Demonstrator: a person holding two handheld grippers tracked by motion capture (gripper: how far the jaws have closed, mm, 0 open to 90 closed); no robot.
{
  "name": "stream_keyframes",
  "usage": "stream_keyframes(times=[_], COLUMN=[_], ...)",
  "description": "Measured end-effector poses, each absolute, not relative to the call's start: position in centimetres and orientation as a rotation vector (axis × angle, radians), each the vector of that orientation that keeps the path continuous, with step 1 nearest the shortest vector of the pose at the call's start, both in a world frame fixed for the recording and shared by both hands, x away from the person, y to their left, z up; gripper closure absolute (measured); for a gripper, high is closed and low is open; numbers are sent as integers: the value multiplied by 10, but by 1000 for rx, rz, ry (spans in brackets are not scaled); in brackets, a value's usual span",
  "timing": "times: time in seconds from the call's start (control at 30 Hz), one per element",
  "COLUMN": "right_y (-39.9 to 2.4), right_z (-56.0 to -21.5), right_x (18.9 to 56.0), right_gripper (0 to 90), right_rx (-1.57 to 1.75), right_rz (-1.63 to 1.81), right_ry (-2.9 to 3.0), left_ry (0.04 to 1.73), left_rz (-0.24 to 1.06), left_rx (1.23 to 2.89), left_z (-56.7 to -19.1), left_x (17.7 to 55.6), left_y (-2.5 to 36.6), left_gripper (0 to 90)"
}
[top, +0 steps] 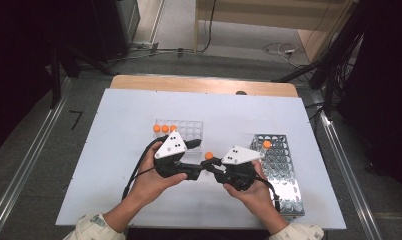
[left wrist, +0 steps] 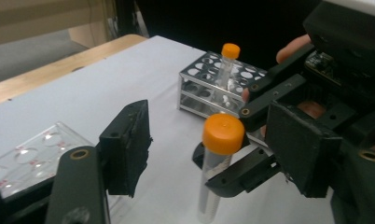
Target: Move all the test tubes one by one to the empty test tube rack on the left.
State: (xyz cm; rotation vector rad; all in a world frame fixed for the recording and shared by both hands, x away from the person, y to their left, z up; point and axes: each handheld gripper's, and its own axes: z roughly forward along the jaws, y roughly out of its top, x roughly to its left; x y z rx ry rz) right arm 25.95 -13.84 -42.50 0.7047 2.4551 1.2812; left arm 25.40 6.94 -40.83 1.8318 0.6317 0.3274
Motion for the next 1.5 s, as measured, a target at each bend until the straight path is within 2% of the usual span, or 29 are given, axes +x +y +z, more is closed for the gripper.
stream_keyframes(times=[0.07,0.23,0.4,0.63,0.83,0.87,1.0,1.1,1.23,1.5], right_y=[-136,-135,-136,-135,-135,-135,-135,-137,-142,-145], right_z=[-425,-425,-425,-425,-425,-425,-424,-424,-423,-425], right_x=[259,258,258,258,258,257,257,256,257,259], right_gripper=[718,718,718,718,714,702,471,359,308,307], right_rx=[706,700,703,701,701,702,721,744,770,788], right_rz=[1285,1288,1286,1289,1294,1295,1305,1297,1311,1306], right_ry=[2459,2461,2464,2466,2467,2466,2459,2445,2430,2435], left_ry=[626,639,632,621,613,613,623,654,697,773], left_rz=[330,322,299,294,299,297,308,328,365,422], left_rx=[1833,1823,1840,1853,1850,1850,1833,1803,1760,1697], left_z=[-409,-412,-414,-417,-416,-415,-410,-406,-399,-393], left_x=[253,255,255,254,254,254,256,261,269,283], left_y=[68,69,68,67,67,68,73,83,99,124], left_gripper=[365,531,576,690,709,709,710,710,710,710])
